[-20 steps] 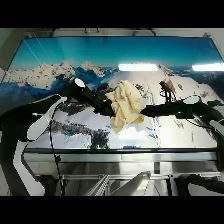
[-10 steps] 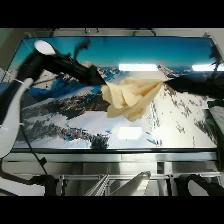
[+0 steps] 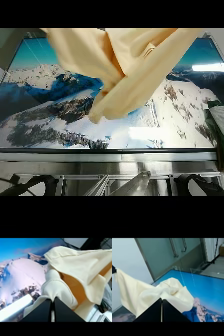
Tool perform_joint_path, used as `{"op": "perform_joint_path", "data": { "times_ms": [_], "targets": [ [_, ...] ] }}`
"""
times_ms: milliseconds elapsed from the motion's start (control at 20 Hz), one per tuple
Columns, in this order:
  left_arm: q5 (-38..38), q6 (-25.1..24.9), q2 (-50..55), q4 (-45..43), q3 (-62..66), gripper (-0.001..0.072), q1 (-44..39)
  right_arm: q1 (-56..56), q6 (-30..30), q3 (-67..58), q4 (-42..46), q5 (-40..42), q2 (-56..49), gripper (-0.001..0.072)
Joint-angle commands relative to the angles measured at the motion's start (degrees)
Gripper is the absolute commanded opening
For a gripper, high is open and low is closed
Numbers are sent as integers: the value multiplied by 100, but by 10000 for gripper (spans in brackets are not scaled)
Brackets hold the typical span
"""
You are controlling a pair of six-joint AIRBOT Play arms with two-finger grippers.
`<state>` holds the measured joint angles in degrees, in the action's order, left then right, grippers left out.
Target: Fold the shirts.
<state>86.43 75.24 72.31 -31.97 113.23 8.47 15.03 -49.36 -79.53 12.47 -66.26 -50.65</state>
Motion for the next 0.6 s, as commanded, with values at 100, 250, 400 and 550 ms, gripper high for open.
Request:
{"op": "perform_joint_path", "data": {
  "times_ms": [100, 250, 400, 550],
  "targets": [
    [293, -289, -737, -2, -1379, 18, 1023, 20, -1318, -188, 1886, -313, -511, 12],
    [667, -461, -603, -7, -2253, 18, 1082, 11, -1432, 170, 2293, -839, -1106, 12],
    [763, -673, -334, -7, -3163, 18, 1073, 9, -1316, 623, 2293, -723, -1690, 12],
    [651, -942, 238, -2, -3886, 20, 1073, -20, -1187, 704, 2286, -293, -2452, 203]
  ]
}}
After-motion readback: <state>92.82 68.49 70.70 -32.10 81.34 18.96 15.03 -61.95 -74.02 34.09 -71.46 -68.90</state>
